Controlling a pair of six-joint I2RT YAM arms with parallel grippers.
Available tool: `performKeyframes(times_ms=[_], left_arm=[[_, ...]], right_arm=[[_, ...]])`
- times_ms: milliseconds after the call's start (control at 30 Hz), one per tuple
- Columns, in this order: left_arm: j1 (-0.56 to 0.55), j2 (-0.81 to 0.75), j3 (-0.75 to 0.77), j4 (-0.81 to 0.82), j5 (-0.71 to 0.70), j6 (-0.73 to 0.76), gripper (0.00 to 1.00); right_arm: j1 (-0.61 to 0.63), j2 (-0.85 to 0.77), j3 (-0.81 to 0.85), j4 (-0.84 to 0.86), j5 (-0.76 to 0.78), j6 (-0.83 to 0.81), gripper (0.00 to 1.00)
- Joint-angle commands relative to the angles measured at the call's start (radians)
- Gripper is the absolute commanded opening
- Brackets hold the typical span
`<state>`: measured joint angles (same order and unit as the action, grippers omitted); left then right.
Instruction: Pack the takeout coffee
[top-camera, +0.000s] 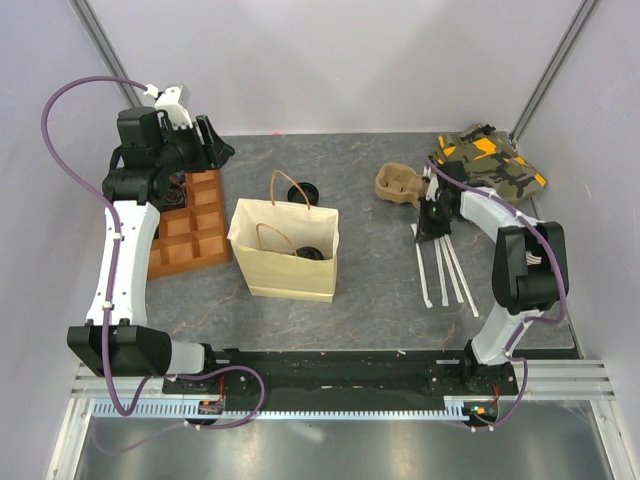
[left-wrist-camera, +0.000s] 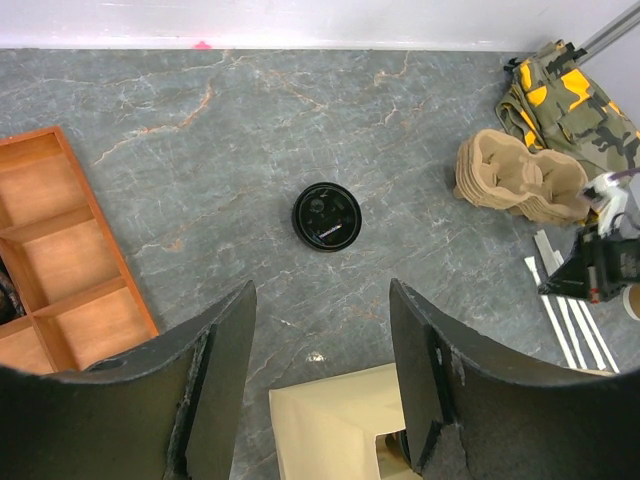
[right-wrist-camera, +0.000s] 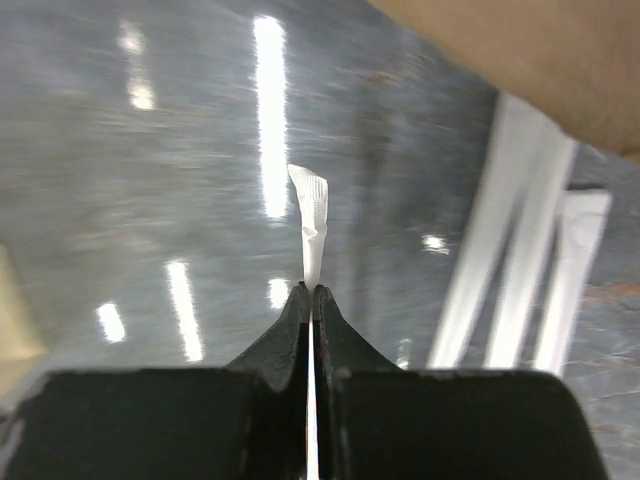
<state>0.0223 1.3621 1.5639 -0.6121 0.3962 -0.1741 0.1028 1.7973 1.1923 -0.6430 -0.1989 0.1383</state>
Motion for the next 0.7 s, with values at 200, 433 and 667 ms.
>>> performKeyframes(times_ms=[200,433,667], left_arm=[[0.004,-0.015,0.002,0.015,0.026,-0.008,0.66],[0.016,-0.003,0.012,0.017,0.021,-0.027,0.77],[0.047,0.015,0.015,0.02,0.061,-0.061,0.79]], right_arm=[[0.055,-0.222,0.464,-0.038,-0.381,0.138,0.0],[0.222,-0.224,0.895,0.196,-0.439,0.228,0.0],[0.454,-0.156,1.055,0.301,-0.464,0.089,0.0]])
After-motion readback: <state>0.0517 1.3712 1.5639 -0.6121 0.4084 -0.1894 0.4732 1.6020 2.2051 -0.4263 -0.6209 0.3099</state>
